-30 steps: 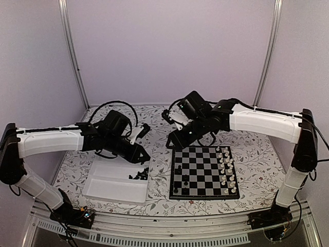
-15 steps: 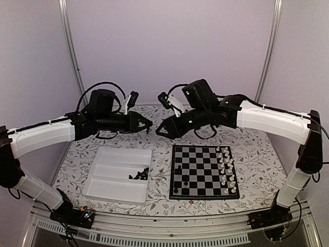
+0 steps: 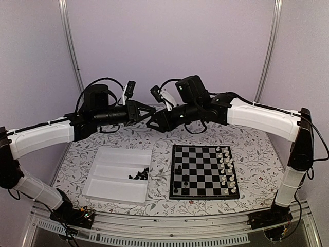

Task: Set up the chess pieces on the board
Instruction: Place the chess piece on the chessboard.

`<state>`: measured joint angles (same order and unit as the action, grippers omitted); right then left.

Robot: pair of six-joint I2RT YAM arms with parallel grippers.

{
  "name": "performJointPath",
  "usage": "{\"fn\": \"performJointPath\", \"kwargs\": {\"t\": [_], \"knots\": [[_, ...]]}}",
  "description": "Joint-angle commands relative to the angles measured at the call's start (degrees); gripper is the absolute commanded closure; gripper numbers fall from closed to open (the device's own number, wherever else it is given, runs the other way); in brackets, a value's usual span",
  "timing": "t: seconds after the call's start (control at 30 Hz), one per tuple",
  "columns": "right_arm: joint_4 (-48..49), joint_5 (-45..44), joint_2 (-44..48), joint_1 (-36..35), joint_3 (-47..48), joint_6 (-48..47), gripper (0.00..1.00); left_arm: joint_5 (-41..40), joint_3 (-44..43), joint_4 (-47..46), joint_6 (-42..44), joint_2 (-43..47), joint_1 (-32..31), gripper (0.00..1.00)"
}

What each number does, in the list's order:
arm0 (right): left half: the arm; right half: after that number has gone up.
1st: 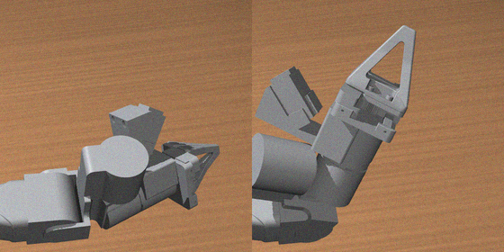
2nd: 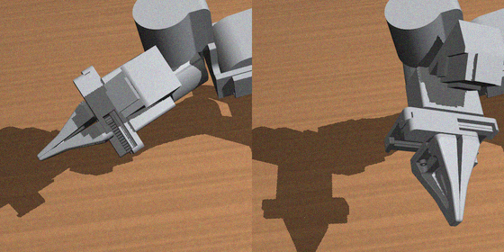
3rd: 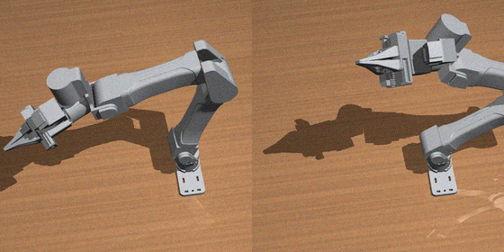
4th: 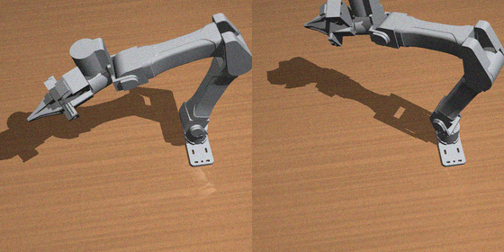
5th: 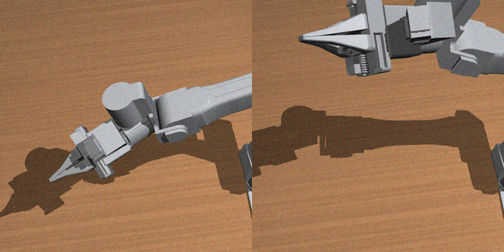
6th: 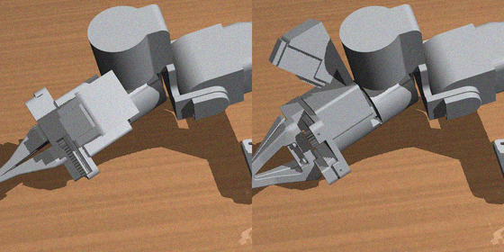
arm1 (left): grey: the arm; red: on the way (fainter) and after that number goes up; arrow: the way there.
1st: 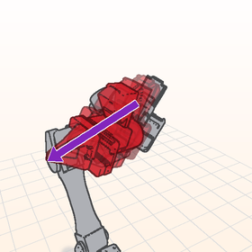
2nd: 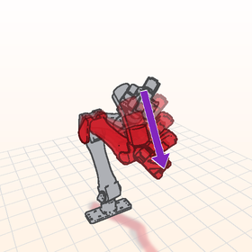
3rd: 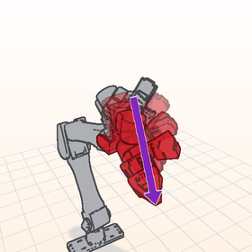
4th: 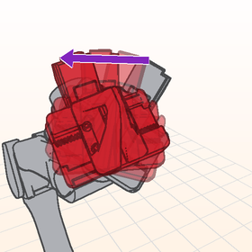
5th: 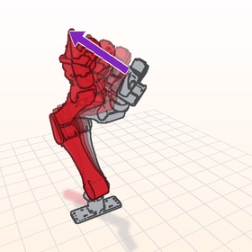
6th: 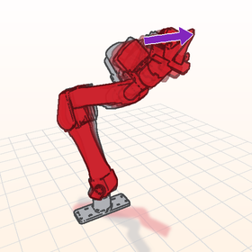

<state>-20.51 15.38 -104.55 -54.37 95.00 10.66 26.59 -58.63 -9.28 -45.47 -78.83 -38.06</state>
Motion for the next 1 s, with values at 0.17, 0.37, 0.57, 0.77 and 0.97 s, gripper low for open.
{"fn": "performJointPath", "kwargs": {"t": [0.17, 0.37, 0.57, 0.77, 0.97], "knots": [[4.93, -5.05, 2.64, -0.21, -1.66, 0.97, 0.71, 2.12, 1.68, -4.13, -2.75, 1.19, 0.71, 0.94], [5.22, -4.94, 2.93, -0.28, -2.07, 0.45, 0.94, 3.21, 1.01, -3.03, -2.93, 0.38, 0.71, 0.91], [1.38, -2.40, 5.84, -0.08, -4.42, -0.88, 0.98, 2.91, -4.05, 12.23, 8.95, 1.76, 1.26, 0.70], [-8.23, 4.17, 11.05, 0.13, -9.24, -4.50, 0.98, -5.51, -10.98, 36.34, 34.29, 6.44, 1.21, 0.64], [-16.59, 13.10, 11.73, 0.14, -10.56, -6.01, 0.97, -13.36, -7.56, 40.50, 53.26, 13.20, -8.16, 0.01]]}}
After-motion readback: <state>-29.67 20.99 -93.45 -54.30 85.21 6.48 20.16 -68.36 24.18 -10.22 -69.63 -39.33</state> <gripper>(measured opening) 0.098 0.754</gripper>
